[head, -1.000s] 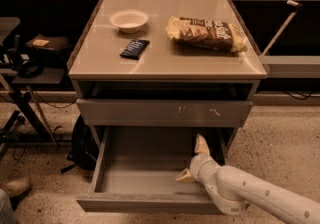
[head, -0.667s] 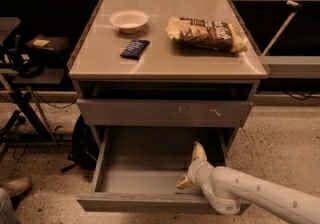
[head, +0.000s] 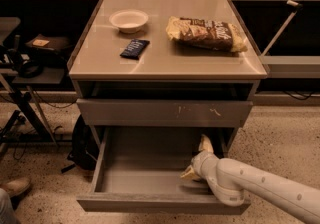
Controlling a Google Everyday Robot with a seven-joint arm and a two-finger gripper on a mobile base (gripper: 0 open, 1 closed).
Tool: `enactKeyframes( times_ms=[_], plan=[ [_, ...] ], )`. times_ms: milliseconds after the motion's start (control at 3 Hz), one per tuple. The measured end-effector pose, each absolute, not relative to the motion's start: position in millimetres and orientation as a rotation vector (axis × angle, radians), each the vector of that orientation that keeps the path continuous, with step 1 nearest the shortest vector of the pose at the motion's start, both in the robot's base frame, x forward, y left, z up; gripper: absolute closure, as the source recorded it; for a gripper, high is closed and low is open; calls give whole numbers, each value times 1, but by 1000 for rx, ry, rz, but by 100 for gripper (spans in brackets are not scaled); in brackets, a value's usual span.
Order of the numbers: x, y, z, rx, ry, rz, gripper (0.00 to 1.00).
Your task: Pick 7up can from middle drawer and place on counter
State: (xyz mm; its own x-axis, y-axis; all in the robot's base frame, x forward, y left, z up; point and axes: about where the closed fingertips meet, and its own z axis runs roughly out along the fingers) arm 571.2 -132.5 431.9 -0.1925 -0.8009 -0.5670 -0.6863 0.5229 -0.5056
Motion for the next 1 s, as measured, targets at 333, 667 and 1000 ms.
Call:
enactKeyframes(
  times_ms=[333,667,1000],
  plan=[
    [603,-173,454,-1123,1973,-289,0],
    [606,-177,455,-1117,1977,-300,0],
    [601,-172,447,-1143,1985,-283,0]
  ],
)
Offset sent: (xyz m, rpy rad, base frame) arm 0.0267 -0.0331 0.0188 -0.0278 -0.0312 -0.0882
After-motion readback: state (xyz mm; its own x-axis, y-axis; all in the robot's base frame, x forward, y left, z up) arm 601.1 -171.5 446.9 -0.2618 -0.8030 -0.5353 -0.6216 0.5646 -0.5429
